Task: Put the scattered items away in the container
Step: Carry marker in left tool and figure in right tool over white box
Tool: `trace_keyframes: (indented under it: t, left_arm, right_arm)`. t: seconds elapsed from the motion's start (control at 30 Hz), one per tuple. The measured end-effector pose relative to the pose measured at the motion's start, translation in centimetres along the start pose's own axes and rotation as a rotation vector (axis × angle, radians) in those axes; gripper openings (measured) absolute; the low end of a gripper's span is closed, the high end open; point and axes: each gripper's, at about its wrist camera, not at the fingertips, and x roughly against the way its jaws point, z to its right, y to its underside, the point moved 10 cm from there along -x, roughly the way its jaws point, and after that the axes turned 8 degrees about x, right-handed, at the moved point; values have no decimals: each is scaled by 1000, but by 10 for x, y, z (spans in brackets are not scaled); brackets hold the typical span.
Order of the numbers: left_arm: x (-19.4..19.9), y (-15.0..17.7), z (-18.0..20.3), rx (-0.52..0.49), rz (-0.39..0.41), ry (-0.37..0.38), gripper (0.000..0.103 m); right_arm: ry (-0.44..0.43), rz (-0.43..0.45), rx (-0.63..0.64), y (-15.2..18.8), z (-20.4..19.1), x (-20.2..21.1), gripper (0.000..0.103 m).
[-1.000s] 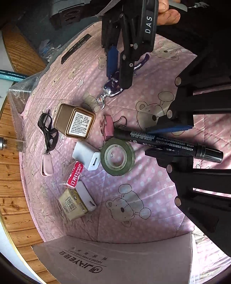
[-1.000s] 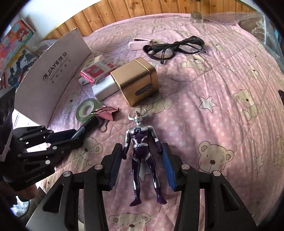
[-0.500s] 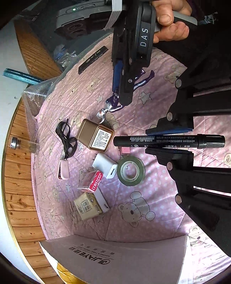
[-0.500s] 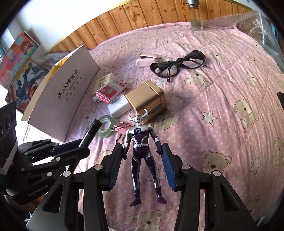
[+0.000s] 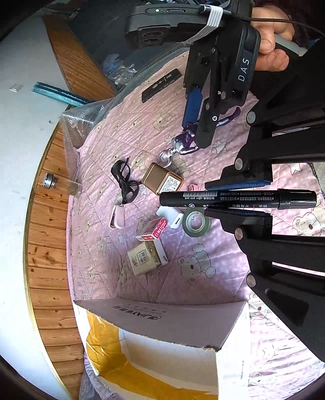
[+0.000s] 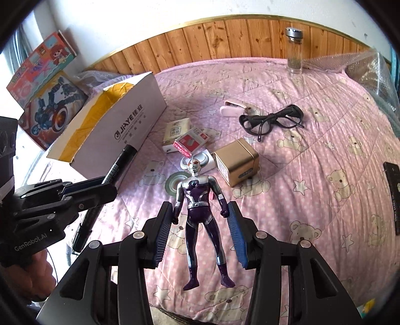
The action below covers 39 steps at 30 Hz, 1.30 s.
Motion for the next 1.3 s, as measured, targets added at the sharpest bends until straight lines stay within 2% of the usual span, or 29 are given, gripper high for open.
trace_keyframes:
  t: [0.27, 0.53, 0.97, 1.3]
  left_arm:
    - [36, -12, -3, 20, 68, 10, 14]
    - [62, -28, -25, 67, 113, -7, 14]
    - [120, -60, -82, 175, 218, -36, 14]
    - [140, -79, -129, 232, 244, -80, 14]
  right_arm:
    - [-2, 26, 90, -19, -35, 19, 47]
    - [-9, 71, 185, -47, -72, 40, 47]
    - [-125, 99, 237, -94, -135, 45, 47]
    - [-254, 56, 226, -119, -165, 15, 47]
